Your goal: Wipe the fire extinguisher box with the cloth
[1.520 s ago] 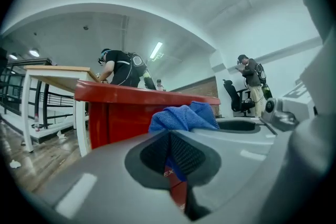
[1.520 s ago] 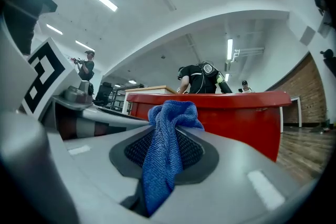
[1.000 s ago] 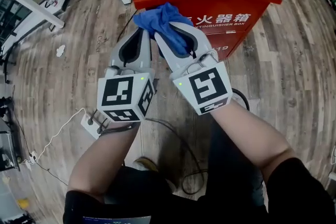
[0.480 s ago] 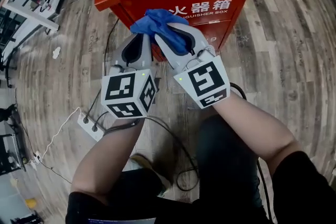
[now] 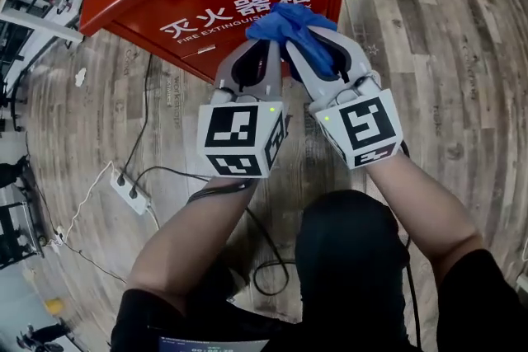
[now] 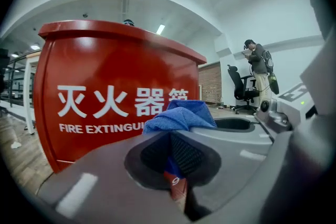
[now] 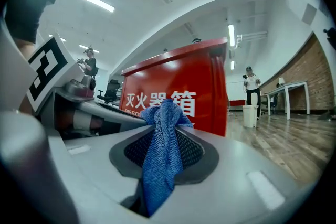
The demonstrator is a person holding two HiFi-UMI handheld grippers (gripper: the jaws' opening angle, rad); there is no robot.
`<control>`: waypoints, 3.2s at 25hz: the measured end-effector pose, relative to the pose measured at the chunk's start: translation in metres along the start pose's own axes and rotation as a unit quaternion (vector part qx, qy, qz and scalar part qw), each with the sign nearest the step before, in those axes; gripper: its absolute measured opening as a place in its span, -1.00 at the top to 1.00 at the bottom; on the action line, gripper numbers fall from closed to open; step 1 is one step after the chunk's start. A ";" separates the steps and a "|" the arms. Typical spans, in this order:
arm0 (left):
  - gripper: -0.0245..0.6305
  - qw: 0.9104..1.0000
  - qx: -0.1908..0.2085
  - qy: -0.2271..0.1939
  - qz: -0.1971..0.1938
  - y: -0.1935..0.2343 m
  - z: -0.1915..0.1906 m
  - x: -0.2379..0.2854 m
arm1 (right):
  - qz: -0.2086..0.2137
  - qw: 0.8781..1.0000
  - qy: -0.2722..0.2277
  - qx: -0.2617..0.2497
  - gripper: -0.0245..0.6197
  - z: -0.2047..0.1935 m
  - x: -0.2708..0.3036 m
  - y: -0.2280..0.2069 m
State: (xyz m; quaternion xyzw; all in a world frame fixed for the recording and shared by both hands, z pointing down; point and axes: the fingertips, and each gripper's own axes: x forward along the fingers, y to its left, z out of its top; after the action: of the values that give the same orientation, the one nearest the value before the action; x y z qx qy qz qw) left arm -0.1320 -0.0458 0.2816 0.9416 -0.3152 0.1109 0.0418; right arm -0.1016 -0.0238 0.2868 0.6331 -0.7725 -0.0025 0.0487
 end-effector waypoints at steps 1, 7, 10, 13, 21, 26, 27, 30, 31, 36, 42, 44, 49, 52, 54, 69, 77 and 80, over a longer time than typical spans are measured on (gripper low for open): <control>0.92 1.000 -0.001 0.000 -0.004 -0.010 -0.003 0.007 | -0.006 1.000 -0.002 -0.001 0.58 -0.005 -0.006 -0.011; 0.92 1.000 -0.019 -0.003 -0.018 -0.046 -0.025 0.042 | -0.039 0.999 0.006 0.004 0.58 -0.037 -0.031 -0.058; 0.92 0.999 -0.022 -0.002 -0.023 -0.052 -0.033 0.051 | -0.046 0.999 0.009 0.011 0.58 -0.049 -0.034 -0.065; 0.92 0.999 -0.022 0.001 -0.023 -0.048 -0.042 0.052 | -0.038 0.999 0.006 0.005 0.58 -0.056 -0.031 -0.060; 0.92 1.000 -0.029 0.011 0.003 -0.003 -0.066 0.031 | -0.010 1.000 0.014 0.002 0.58 -0.068 0.000 -0.020; 0.92 0.999 -0.033 0.016 0.028 0.040 -0.081 0.005 | 0.010 1.000 0.020 -0.004 0.58 -0.071 0.022 0.015; 0.92 0.999 -0.034 0.016 0.033 0.050 -0.083 -0.001 | 0.014 1.000 0.022 -0.004 0.58 -0.072 0.027 0.024; 0.92 0.998 -0.040 0.013 0.051 0.080 -0.089 -0.021 | 0.030 0.999 0.030 -0.006 0.58 -0.072 0.044 0.056; 0.92 0.997 -0.043 0.012 0.057 0.090 -0.091 -0.027 | 0.037 0.999 0.034 -0.007 0.58 -0.072 0.050 0.068; 0.92 0.995 -0.046 0.016 0.087 0.146 -0.107 -0.066 | 0.073 0.997 0.030 -0.025 0.58 -0.073 0.089 0.130; 0.92 0.991 -0.030 0.032 0.123 0.212 -0.123 -0.120 | 0.104 0.994 0.030 -0.031 0.58 -0.081 0.130 0.204; 0.92 0.991 -0.028 0.039 0.126 0.222 -0.129 -0.128 | 0.112 0.993 0.034 -0.035 0.58 -0.087 0.137 0.219; 0.92 0.992 -0.033 0.044 0.115 0.212 -0.135 -0.116 | 0.115 0.992 0.040 -0.038 0.58 -0.098 0.135 0.213; 0.92 0.993 -0.036 0.049 0.105 0.189 -0.139 -0.095 | 0.107 0.992 0.046 -0.036 0.58 -0.108 0.123 0.189; 0.92 0.993 -0.036 0.052 0.097 0.170 -0.143 -0.078 | 0.102 0.993 0.049 -0.035 0.58 -0.114 0.111 0.168; 0.92 0.995 -0.040 0.095 0.016 0.002 -0.184 0.050 | 0.004 0.995 0.102 -0.011 0.58 -0.199 -0.003 -0.026; 0.92 0.992 -0.052 0.113 0.012 -0.025 -0.215 0.070 | -0.026 0.993 0.118 -0.005 0.58 -0.232 -0.025 -0.065; 0.92 0.991 -0.055 0.119 0.012 -0.023 -0.224 0.066 | -0.018 0.992 0.127 -0.006 0.58 -0.245 -0.018 -0.055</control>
State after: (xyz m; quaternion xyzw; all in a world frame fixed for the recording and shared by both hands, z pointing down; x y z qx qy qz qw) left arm -0.1079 -0.0331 0.5143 0.9141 -0.3252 0.2048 0.1294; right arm -0.0257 -0.0033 0.5254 0.6421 -0.7484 0.0719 0.1501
